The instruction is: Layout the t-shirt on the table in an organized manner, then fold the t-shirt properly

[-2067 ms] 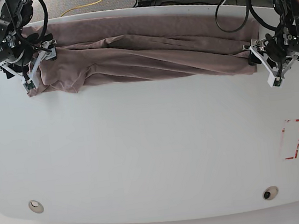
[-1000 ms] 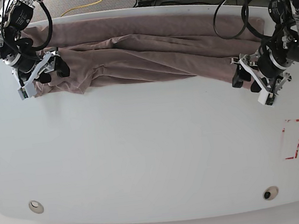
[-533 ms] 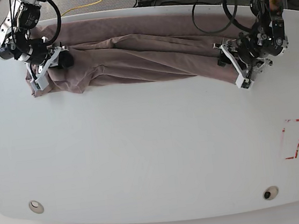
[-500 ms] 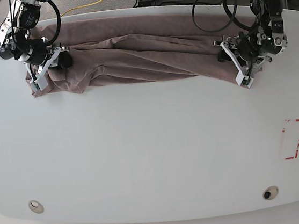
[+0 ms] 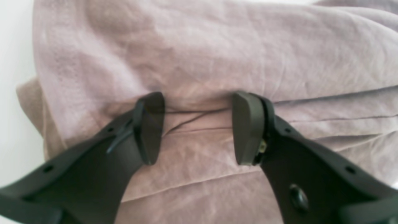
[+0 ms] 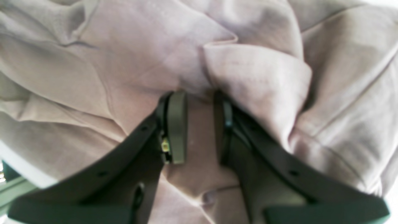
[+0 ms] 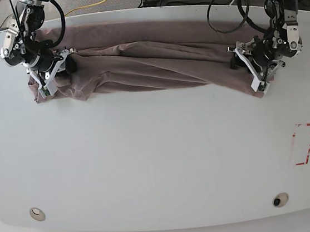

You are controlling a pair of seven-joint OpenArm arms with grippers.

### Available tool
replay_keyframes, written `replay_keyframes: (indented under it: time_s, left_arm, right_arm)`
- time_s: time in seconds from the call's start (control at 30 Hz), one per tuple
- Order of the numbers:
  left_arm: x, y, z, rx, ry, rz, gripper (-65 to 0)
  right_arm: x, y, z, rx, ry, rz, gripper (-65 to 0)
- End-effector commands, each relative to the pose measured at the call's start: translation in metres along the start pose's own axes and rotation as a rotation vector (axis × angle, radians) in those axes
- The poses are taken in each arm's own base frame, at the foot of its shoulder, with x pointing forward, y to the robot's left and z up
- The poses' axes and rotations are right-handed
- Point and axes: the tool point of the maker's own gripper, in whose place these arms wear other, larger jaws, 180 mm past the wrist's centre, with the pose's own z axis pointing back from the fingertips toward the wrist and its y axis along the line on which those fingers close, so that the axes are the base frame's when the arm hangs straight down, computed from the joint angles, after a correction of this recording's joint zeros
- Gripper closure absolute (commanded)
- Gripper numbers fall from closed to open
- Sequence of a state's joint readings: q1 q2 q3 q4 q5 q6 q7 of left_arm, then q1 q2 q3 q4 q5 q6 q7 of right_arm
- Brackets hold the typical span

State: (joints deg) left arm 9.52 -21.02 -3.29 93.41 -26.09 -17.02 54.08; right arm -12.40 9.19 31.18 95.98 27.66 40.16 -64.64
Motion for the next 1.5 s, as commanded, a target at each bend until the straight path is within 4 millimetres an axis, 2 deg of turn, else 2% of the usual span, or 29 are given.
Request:
replay_keyframes:
  time_s: [0.0, 0.13, 0.33, 0.5, 0.6, 0.73, 0.83, 0.93, 1.1, 1.23, 1.3, 1.47]
  left_arm:
    - [-0.009, 0.008, 0.0, 0.036, 0.049, -0.012, -32.5]
    - [0.012, 0.004, -0.002, 0.027, 0.014, -0.036, -32.5]
    - [0.029, 0.005, -0.015, 0.014, 0.01, -0.034, -32.5]
    - [0.047, 0.004, -0.024, 0.004, -0.01, -0.005, -32.5]
    - [0.051, 0.004, -0.024, -0.001, -0.019, -0.001, -32.5]
    - [0.067, 0.002, -0.016, 0.004, -0.058, -0.026, -32.5]
    - [0.086, -0.003, -0.002, 0.01, -0.109, -0.062, -32.5]
    - [0.096, -0.005, 0.011, 0.022, -0.128, -0.087, -32.8]
    - [0.114, 0.009, 0.034, 0.069, -0.205, -0.062, -33.1]
    - [0.122, 0.022, 0.041, 0.097, -0.233, -0.037, -33.2]
    - [0.131, 0.027, 0.04, 0.099, -0.241, -0.026, -33.2]
    - [0.136, 0.044, 0.027, 0.102, -0.217, 0.026, -33.2]
  right_arm:
    - [0.011, -0.011, 0.0, -0.043, -0.014, 0.029, -14.0]
    - [0.018, -0.024, -0.011, -0.052, 0.003, 0.039, -14.0]
    - [0.023, -0.04, -0.03, -0.039, -0.005, -0.026, -13.8]
    - [0.029, -0.056, -0.029, -0.051, -0.042, -0.036, -13.8]
    - [0.036, -0.06, -0.029, -0.053, -0.051, -0.036, -13.8]
    - [0.039, -0.06, -0.028, -0.056, -0.058, -0.032, -13.8]
    - [0.04, -0.06, -0.028, -0.056, -0.059, -0.032, -13.8]
    - [0.04, -0.06, -0.028, -0.057, -0.06, -0.031, -13.8]
    - [0.041, -0.059, -0.029, -0.052, -0.063, -0.031, -13.8]
    - [0.041, -0.057, -0.029, -0.048, -0.064, -0.033, -13.8]
    - [0.041, -0.057, -0.029, -0.048, -0.064, -0.033, -13.8]
    - [0.04, -0.057, -0.029, -0.048, -0.063, -0.034, -13.8]
